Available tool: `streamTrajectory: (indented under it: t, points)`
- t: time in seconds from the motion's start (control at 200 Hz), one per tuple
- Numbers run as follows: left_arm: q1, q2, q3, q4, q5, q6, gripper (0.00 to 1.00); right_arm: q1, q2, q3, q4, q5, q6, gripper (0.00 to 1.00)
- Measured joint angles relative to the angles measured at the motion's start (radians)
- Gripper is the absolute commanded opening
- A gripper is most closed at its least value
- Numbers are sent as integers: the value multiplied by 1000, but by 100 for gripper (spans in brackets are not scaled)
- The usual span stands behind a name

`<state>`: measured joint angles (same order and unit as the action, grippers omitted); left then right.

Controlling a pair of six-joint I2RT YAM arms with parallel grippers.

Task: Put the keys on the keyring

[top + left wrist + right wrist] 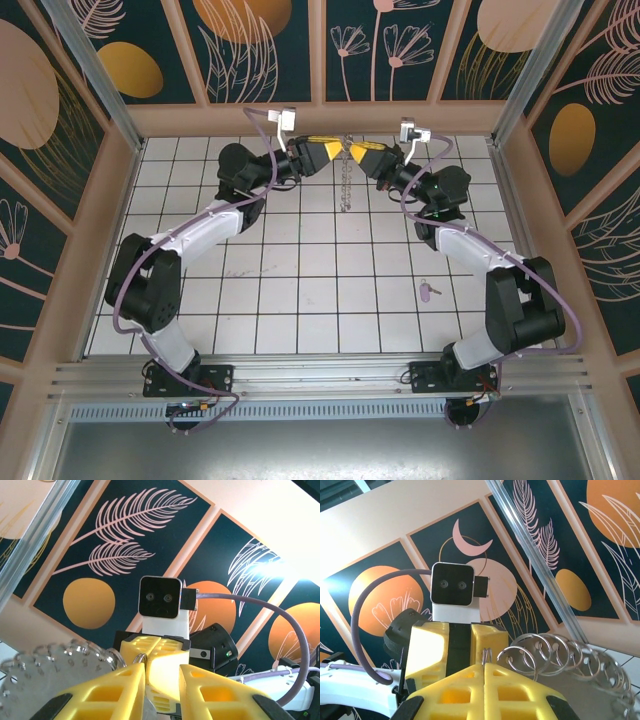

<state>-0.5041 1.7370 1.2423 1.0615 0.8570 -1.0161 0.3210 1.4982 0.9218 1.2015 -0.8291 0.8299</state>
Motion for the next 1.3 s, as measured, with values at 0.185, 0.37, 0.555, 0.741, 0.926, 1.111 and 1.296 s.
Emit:
streamTrajectory:
  t: [0.185, 0.37, 0.555, 0.741, 0.926, 1.111, 1.296]
  points:
    - [-8, 9, -1, 12, 0, -8, 24, 2, 3, 5, 2, 2, 8, 0]
    - [-8, 9, -1, 13, 0, -8, 23, 2, 3, 5, 3, 2, 14, 0]
    - [-10, 16, -1, 16, 0, -9, 26, 3, 4, 5, 3, 2, 15, 0]
    - [-12, 24, -1, 23, -5, -10, 31, 6, 5, 5, 3, 10, 14, 0]
    - [-14, 3, -29, -5, -40, 41, 51, 6, 5, 5, -25, 24, 1, 0]
    - [-12, -70, -57, -104, -98, 123, 57, 6, 3, 5, -32, 24, -12, 0]
    - [-8, -100, -57, -136, -118, 165, 56, 6, 3, 5, -31, 24, -11, 0]
